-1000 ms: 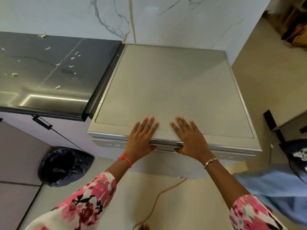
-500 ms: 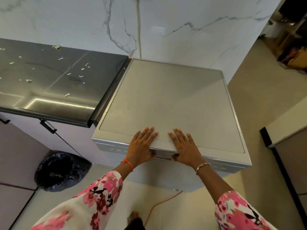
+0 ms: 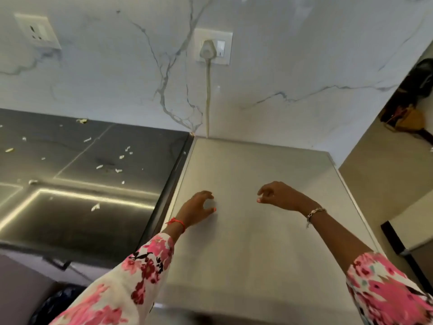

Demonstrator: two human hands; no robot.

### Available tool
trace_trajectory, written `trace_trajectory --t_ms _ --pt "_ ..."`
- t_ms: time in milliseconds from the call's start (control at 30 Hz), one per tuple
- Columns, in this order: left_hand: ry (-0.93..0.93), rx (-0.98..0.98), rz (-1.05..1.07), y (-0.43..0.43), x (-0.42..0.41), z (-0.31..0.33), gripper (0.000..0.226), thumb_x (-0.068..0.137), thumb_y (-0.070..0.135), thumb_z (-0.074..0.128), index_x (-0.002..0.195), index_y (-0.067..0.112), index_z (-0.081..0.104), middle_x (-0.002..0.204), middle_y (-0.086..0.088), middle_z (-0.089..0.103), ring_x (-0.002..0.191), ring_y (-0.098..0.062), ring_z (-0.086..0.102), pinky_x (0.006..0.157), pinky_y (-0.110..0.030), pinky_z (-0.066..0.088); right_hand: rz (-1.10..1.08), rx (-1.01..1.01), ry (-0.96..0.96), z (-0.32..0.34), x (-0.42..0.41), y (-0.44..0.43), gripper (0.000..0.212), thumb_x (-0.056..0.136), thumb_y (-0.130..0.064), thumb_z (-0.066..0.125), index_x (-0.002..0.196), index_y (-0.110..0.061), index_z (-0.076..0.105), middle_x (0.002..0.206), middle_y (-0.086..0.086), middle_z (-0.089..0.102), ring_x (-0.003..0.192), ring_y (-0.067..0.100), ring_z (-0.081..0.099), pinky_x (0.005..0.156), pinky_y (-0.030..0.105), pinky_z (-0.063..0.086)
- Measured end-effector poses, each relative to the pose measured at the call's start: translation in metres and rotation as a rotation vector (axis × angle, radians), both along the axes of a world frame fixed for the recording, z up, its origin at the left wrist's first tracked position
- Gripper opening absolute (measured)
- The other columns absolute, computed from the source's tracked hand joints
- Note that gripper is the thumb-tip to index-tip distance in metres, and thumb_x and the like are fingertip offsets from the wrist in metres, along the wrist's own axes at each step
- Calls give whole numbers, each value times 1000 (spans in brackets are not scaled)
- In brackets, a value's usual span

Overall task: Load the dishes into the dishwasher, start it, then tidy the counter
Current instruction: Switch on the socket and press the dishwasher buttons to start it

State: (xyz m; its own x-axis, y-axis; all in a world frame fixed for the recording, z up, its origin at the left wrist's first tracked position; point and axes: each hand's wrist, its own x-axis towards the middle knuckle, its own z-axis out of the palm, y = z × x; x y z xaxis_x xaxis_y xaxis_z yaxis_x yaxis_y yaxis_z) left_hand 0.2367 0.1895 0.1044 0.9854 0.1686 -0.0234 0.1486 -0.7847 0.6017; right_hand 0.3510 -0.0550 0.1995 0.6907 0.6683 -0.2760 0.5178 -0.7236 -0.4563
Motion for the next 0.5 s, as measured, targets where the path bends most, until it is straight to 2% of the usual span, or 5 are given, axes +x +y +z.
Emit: trace_trajectory --t_ms 133,200,267,400,500 --pt "62 5 -3 47 53 -6 45 84 18 66 125 4 53 140 -11 46 132 -24 40 112 -29 27 -36 200 -178 31 58 58 21 88 -18 61 102 -4 68 105 10 68 96 18 62 85 25 46" --pt "92 2 -9 65 78 -11 45 87 17 62 128 3 51 144 -12 42 136 -24 36 114 -25 21 -53 291 -270 46 87 85 18 88 -11 59 100 -2 68 105 12 67 98 20 61 86 25 44" --pt "58 -33 5 77 99 -11 44 90 17 60 131 4 50 146 -10 39 136 -22 35 112 -23 20 -45 349 -377 62 115 112 18 88 -7 57 102 0 66 107 15 66 102 28 61 90 31 45" --pt "-48 -24 96 87 135 -19 44 93 26 54 135 12 47 148 -1 37 138 -15 32 112 -22 19 -25 367 -575 102 154 162 29 93 -9 46 119 -2 58 127 13 57 118 28 55 99 34 42" --pt "-108 41 137 92 159 -26 47 94 36 49 138 20 43 150 6 33 139 -10 27 113 -21 16 11 328 -750 121 175 194 42 98 -12 36 139 -5 39 150 9 33 140 20 30 109 28 30"
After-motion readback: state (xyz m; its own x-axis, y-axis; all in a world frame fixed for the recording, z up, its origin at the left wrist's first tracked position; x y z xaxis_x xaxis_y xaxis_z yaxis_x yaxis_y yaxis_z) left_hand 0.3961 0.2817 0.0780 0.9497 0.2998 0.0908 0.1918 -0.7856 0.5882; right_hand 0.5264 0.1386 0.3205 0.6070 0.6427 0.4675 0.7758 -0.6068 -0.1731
